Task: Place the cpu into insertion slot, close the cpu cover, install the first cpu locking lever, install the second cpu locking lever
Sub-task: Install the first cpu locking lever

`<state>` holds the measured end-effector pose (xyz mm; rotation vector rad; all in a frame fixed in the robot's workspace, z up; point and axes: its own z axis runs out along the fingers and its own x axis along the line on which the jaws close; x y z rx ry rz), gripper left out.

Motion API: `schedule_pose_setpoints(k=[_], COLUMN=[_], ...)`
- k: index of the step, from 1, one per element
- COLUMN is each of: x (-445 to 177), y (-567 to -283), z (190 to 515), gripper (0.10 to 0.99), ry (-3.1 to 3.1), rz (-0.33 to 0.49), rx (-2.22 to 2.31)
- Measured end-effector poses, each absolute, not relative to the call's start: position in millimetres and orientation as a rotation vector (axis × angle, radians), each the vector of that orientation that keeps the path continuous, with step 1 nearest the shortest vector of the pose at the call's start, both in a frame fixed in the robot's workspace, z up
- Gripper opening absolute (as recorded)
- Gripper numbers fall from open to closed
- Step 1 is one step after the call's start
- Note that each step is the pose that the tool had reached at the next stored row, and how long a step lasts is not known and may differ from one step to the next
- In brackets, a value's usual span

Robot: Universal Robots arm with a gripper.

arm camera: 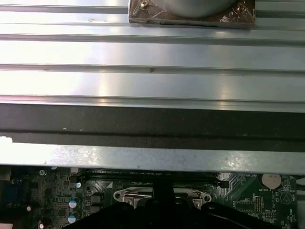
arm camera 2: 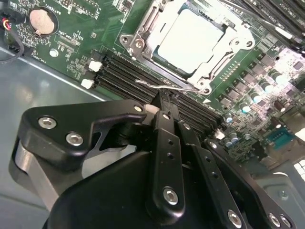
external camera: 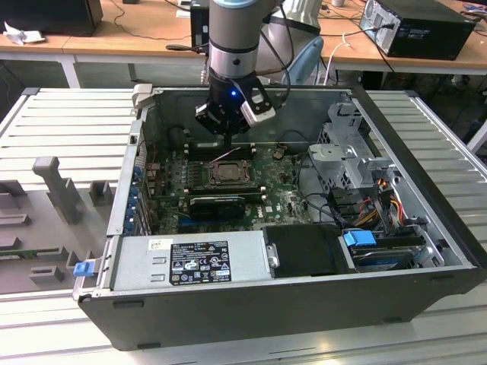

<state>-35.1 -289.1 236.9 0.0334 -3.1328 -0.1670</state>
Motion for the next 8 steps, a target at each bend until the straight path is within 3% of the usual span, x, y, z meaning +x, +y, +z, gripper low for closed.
schedule_pose_setpoints(k=[8], x=[-31.0], y=[-289.2], z=[231.8], gripper=[0.106], ry=[-3.134], rz=[-0.167], rx=[0.064])
